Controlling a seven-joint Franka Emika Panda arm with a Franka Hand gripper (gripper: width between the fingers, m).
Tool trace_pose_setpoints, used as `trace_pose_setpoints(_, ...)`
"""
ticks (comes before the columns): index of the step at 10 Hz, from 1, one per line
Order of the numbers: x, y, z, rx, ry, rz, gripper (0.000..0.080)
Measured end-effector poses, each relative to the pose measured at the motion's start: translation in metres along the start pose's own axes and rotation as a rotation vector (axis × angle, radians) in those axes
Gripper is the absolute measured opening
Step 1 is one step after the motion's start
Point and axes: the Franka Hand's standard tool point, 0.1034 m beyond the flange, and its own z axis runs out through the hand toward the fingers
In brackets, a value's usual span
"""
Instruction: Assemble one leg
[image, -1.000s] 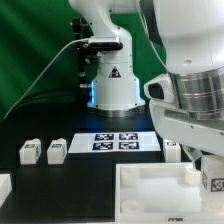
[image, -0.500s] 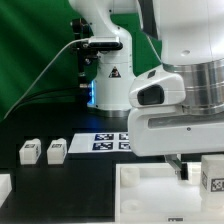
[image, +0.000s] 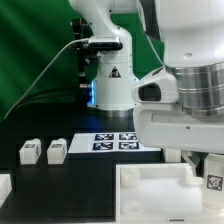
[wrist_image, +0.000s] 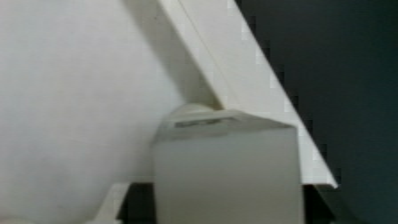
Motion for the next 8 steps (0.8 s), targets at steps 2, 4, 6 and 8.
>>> trace_pose_setpoints(2, 0.002, 0.001, 0.001, 0.019, 0.003, 0.219, 0.0298)
trace_pose_setpoints(4, 0.010, 0.002, 0.001, 0.107, 0.010, 0.523, 0.0298)
trace_pose_setpoints(6, 0.012, 0.009, 0.002, 0.213, -0.048, 0.843, 0.0298)
trace_pose_setpoints(8, 0.010, 0.007, 0.003, 0.236, -0.092, 1.078, 0.0298)
